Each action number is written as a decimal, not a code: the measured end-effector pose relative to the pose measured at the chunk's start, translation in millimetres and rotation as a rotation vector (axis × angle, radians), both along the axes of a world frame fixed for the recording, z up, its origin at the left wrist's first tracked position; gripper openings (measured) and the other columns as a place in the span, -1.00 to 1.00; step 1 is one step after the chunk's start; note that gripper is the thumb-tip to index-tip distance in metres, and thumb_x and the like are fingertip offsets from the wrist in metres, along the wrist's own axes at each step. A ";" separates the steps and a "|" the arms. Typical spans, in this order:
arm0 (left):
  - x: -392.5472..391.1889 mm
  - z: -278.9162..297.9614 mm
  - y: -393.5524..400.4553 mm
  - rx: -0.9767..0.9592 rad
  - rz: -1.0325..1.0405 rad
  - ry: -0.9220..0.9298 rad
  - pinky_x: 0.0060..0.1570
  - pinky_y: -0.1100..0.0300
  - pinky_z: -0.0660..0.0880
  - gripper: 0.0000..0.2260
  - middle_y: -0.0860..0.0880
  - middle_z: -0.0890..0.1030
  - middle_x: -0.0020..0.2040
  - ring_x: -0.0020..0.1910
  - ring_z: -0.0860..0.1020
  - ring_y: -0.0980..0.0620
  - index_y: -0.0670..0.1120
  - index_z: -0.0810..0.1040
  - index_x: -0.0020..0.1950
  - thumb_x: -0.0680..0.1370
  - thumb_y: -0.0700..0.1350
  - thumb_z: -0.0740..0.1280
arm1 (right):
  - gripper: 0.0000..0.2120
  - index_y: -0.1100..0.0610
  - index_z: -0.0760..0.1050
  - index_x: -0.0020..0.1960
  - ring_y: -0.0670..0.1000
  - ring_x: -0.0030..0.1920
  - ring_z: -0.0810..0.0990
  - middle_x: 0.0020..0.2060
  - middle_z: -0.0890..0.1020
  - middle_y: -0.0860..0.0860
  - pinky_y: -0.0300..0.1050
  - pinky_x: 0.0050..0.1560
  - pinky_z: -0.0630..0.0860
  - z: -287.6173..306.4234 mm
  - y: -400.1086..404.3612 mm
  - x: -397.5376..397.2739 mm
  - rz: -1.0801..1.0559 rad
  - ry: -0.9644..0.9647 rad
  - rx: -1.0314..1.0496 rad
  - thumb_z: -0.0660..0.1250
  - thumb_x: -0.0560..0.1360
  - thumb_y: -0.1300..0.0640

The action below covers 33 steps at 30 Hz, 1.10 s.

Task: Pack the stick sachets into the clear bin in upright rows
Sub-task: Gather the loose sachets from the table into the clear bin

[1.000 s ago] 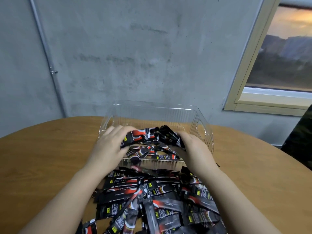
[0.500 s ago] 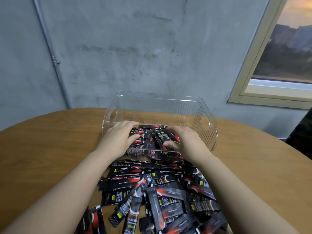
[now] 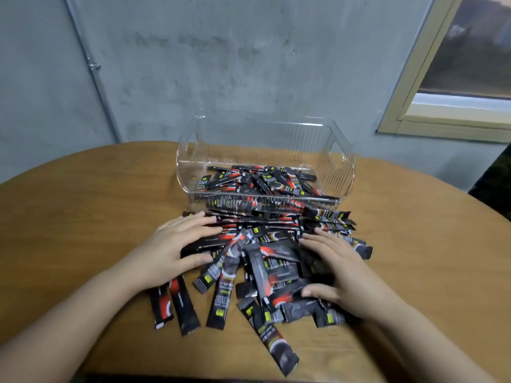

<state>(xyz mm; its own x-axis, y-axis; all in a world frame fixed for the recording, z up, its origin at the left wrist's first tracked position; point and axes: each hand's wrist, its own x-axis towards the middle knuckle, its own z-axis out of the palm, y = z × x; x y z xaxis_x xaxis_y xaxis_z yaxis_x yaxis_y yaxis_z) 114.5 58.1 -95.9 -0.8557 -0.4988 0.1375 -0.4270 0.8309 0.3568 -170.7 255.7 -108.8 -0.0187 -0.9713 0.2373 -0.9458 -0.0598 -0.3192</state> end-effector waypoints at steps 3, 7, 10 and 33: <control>21.0 -9.8 8.3 0.051 0.017 0.025 0.44 0.23 -0.09 -0.51 0.42 0.08 0.44 0.46 -0.05 0.43 0.59 0.16 0.28 0.35 0.57 0.02 | -0.14 -0.14 0.15 0.45 -0.19 0.50 0.00 0.43 0.25 -0.21 0.15 0.49 0.06 -6.2 21.9 -2.2 -0.036 -0.032 0.011 0.12 0.28 -0.57; 41.2 -17.0 18.3 0.073 0.010 0.020 0.48 0.17 -0.14 -0.34 0.41 0.04 0.47 0.49 -0.09 0.35 0.61 -0.06 0.33 0.29 0.59 0.11 | -0.06 -0.30 -0.03 0.48 -0.19 0.52 -0.10 0.48 0.10 -0.27 0.07 0.49 -0.08 -11.9 46.1 -6.0 -0.047 -0.027 0.074 0.15 0.21 -0.61; 47.2 -21.9 21.4 0.050 -0.010 -0.067 0.48 0.16 -0.26 -0.19 0.37 -0.08 0.50 0.49 -0.20 0.32 0.57 -0.18 0.35 0.21 0.61 0.16 | 0.00 -0.40 -0.32 0.42 -0.19 0.50 -0.27 0.48 -0.10 -0.31 -0.01 0.48 -0.22 -14.8 54.2 -5.4 -0.064 0.042 0.161 0.09 0.15 -0.67; -30.0 -29.3 32.3 -0.034 0.151 -0.097 0.38 0.18 -0.18 -0.01 0.28 -0.15 0.49 0.46 -0.15 0.25 0.35 -0.33 0.41 0.13 0.64 0.04 | -0.26 -0.09 0.35 0.38 -0.06 0.21 0.40 0.24 0.50 -0.17 -0.03 0.22 0.39 -20.7 -9.5 14.5 -0.250 0.102 -0.018 0.07 0.36 -0.49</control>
<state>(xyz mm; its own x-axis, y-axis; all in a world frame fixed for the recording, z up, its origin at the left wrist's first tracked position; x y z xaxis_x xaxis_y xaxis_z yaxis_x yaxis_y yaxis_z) 84.5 90.4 -125.2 -0.7813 -0.6193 0.0775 -0.5790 0.7655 0.2806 -156.2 246.2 -129.5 -0.2325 -0.9351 0.2675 -0.9591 0.1749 -0.2225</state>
